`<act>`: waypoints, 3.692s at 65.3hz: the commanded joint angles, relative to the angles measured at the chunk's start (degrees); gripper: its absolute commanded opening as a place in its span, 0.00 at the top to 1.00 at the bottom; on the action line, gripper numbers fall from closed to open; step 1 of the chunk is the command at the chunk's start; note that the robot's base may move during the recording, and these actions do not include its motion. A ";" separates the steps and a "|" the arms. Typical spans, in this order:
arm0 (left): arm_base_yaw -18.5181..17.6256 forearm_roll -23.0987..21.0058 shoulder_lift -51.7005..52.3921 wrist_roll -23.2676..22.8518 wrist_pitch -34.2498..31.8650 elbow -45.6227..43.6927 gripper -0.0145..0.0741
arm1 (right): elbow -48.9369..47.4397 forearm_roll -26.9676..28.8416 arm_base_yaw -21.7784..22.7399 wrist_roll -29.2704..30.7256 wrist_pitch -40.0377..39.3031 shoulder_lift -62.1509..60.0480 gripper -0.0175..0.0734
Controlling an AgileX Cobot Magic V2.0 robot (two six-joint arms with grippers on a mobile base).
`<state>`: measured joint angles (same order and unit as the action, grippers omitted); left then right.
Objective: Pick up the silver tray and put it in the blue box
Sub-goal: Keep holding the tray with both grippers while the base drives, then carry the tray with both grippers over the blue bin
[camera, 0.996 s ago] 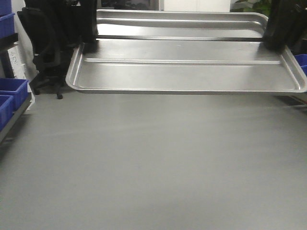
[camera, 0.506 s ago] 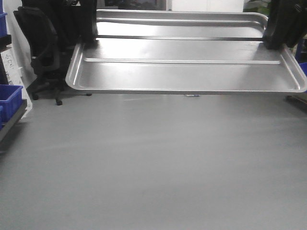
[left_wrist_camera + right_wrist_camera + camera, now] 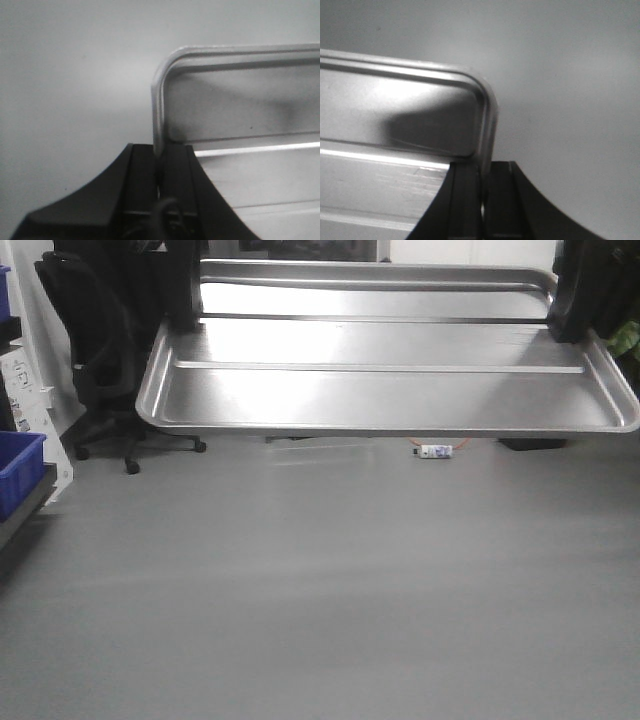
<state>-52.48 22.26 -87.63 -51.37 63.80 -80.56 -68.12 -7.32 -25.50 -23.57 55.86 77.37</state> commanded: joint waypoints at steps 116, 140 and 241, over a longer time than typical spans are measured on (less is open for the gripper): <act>-0.35 2.95 2.33 1.02 1.24 -1.65 0.95 | -2.13 -3.38 0.14 0.99 -1.89 -2.02 0.74; -0.35 2.95 2.21 1.02 1.24 -1.65 0.95 | -2.13 -3.38 0.14 0.99 -1.89 -2.02 0.74; -0.35 2.95 2.21 1.02 1.24 -1.65 0.95 | -2.13 -3.38 0.14 0.99 -1.89 -2.02 0.74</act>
<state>-52.48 22.26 -87.74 -51.37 63.51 -80.56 -68.12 -7.42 -25.50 -23.57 55.86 77.37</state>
